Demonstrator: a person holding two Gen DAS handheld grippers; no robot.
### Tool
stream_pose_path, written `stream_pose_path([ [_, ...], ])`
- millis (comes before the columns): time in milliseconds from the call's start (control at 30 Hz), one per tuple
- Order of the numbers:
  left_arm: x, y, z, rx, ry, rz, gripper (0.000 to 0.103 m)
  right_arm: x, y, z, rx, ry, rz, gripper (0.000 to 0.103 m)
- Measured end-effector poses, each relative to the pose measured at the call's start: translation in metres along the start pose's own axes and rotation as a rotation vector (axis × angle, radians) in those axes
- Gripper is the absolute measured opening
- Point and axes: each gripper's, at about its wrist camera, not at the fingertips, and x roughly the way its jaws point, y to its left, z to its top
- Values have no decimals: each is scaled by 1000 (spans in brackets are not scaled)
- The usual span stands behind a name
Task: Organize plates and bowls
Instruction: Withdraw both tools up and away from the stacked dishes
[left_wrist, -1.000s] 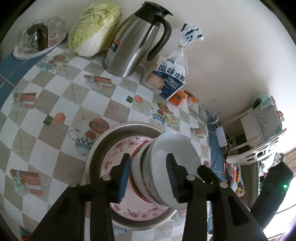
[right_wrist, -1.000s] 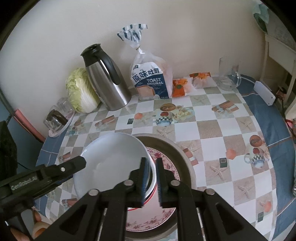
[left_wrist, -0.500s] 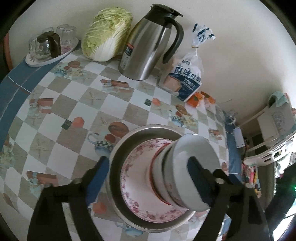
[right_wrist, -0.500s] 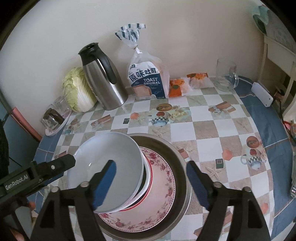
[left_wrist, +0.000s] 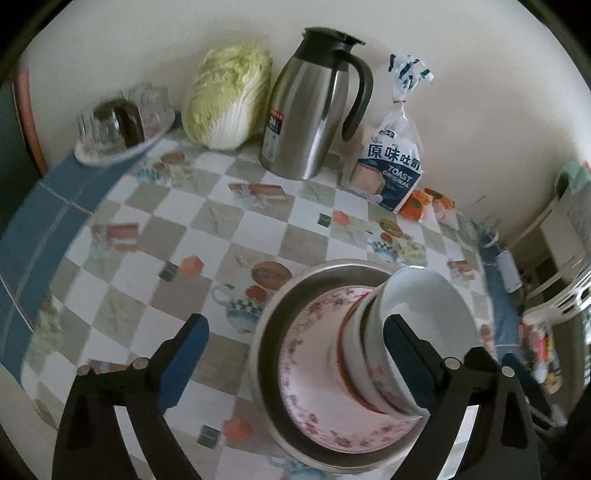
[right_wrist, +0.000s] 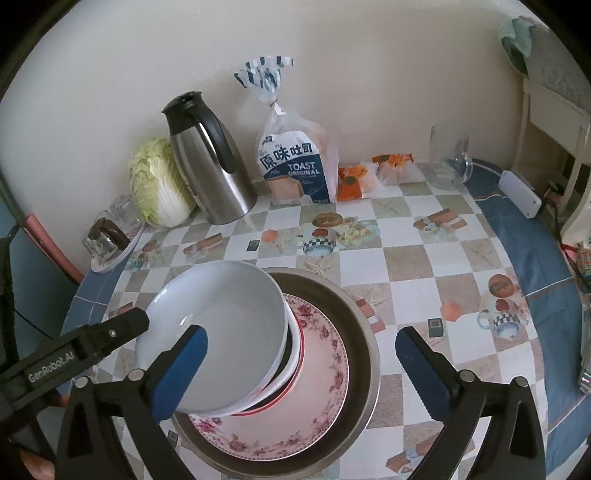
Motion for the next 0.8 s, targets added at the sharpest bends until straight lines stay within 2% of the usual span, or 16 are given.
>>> stream_pose_path([
  [200,-13,-1,-5,45,-67,23,96,-9,2,-14,-2,-16,-7,103],
  [367,-30,5,-7,45,-129,23,96,-25,2,-24,3,-69,0,103],
  [467,-36,10,-11,41,-145,53,96,-33,2,-34,1,-89,-6,103],
  [800,-31,13,-34,89,-70,124,96,-18,-6,-59,-1,8,-56,103],
])
